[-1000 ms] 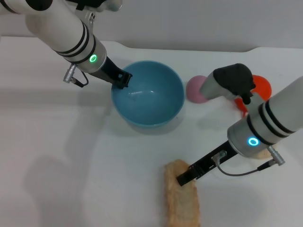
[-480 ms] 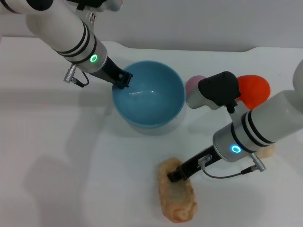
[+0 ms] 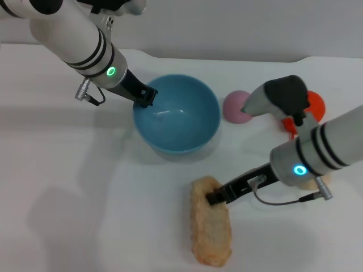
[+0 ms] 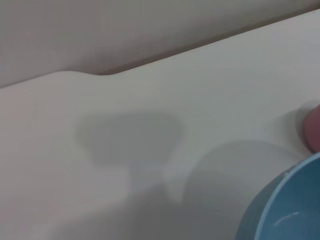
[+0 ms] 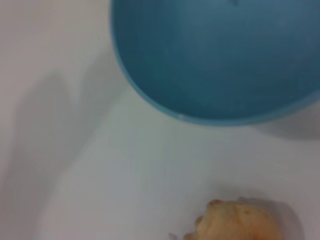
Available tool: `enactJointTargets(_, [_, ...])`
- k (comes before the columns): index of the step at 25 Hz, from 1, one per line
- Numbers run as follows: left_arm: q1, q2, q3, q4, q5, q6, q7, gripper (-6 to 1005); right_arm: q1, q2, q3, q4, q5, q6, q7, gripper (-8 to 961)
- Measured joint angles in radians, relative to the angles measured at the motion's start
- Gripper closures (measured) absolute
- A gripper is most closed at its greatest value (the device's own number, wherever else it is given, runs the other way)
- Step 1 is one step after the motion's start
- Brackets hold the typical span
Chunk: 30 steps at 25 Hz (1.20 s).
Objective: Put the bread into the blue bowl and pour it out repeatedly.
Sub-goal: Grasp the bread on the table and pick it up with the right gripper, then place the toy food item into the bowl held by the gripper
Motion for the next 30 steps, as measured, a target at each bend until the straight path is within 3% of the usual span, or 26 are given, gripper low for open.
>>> enactJointTargets(11, [-0.007,0.001,0.001,-0.001,0.000,-0.011,0.018,1000,-0.168,-0.011,0.416,-0.155,-0.031,-0.248,-0.252,845])
enactJointTargets(18, [-0.013,0.002,0.007,-0.008,0.006,-0.056,0.018,1000,-0.250,-0.002,0.656,-0.269,0.009,-0.359,-0.385,853])
enactJointTargets(22, [-0.027,-0.005,0.049,-0.007,-0.013,-0.112,0.019,1000,-0.253,-0.001,0.697,-0.277,0.130,-0.354,-0.511,858])
enactJointTargets(26, [-0.039,-0.006,0.154,-0.002,-0.104,-0.118,0.019,1000,-0.226,0.004,0.684,-0.250,0.225,-0.295,-0.651,867])
enactJointTargets(30, [-0.050,-0.008,0.207,0.003,-0.161,-0.104,0.020,1000,-0.203,0.005,0.657,-0.213,0.211,-0.251,-0.662,866])
